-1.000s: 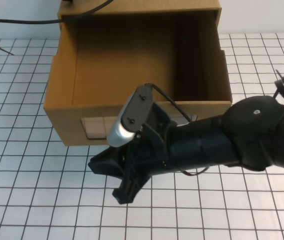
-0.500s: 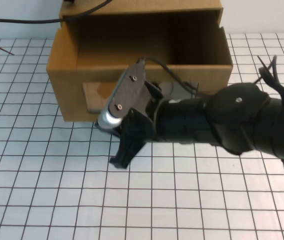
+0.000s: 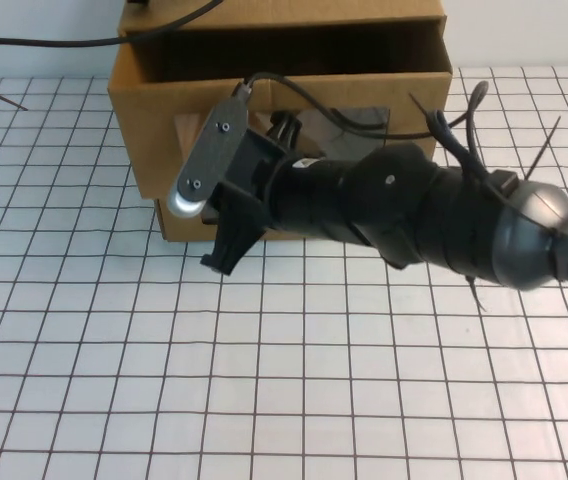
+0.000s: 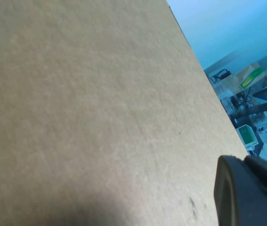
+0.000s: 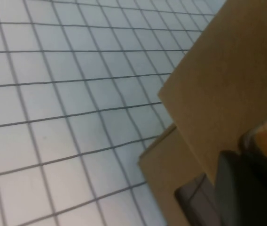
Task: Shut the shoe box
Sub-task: Close the shoe box with your right arm
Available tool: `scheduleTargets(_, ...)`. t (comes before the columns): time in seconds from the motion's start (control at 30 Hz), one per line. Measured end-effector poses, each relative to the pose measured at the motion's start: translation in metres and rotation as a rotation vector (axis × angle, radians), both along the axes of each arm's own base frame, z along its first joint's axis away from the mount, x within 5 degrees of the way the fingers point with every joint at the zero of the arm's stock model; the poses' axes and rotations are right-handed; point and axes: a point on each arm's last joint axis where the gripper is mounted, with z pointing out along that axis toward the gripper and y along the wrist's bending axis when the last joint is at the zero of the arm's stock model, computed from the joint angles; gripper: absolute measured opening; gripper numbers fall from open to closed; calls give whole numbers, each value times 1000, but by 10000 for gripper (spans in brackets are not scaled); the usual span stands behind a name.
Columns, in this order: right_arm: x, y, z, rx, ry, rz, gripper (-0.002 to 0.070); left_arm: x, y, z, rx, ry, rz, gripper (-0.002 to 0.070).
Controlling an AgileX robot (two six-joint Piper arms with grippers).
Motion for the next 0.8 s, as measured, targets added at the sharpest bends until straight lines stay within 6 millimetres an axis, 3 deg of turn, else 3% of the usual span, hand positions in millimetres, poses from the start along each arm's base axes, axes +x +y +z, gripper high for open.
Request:
scheduleTargets(0.5, 59, 4, 8, 95, 5, -7, -13, 0, 2, 1, -2, -3, 3, -5)
scheduleTargets(0.8, 72, 5, 6, 105, 5, 1, -13, 0, 2, 1, 1, -7, -1, -5)
